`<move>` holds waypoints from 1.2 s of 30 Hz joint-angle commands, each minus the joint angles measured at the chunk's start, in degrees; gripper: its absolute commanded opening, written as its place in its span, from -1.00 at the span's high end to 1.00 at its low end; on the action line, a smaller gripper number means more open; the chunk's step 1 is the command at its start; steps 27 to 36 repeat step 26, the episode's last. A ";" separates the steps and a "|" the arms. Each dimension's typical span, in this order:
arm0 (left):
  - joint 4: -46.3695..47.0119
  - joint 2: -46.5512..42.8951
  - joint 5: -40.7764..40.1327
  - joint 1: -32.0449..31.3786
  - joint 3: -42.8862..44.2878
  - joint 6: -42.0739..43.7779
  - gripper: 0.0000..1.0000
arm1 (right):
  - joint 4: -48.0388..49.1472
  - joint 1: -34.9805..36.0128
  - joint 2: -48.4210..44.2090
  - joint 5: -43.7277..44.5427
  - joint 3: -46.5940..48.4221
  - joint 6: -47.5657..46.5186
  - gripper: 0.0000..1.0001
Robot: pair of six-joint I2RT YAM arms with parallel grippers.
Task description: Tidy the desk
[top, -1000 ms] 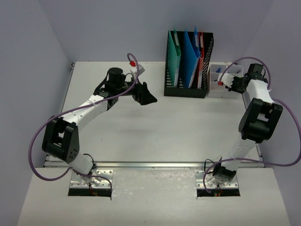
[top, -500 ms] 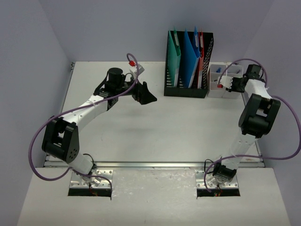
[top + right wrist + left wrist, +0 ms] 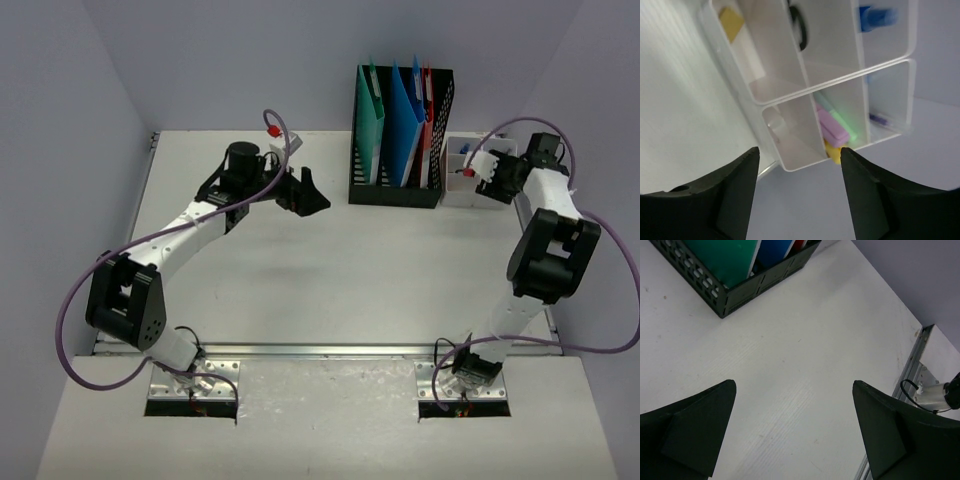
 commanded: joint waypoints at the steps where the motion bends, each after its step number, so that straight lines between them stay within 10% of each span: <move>1: -11.22 0.14 -10.81 1.16 6.76 -0.79 -1.00 | -3.70 2.61 -11.99 -13.02 2.39 29.47 -0.89; 12: -22.44 -3.52 -24.88 6.04 2.00 5.95 -1.00 | 22.12 20.02 -42.23 -13.19 -37.50 87.72 -0.97; 20: -20.84 -11.36 -31.57 9.27 -8.99 7.07 -1.00 | 26.93 27.89 -48.17 1.83 -49.82 91.60 -0.97; 36: -18.98 -13.51 -36.08 9.26 -11.91 6.20 -1.00 | 28.88 27.92 -48.54 2.49 -50.41 89.99 -0.97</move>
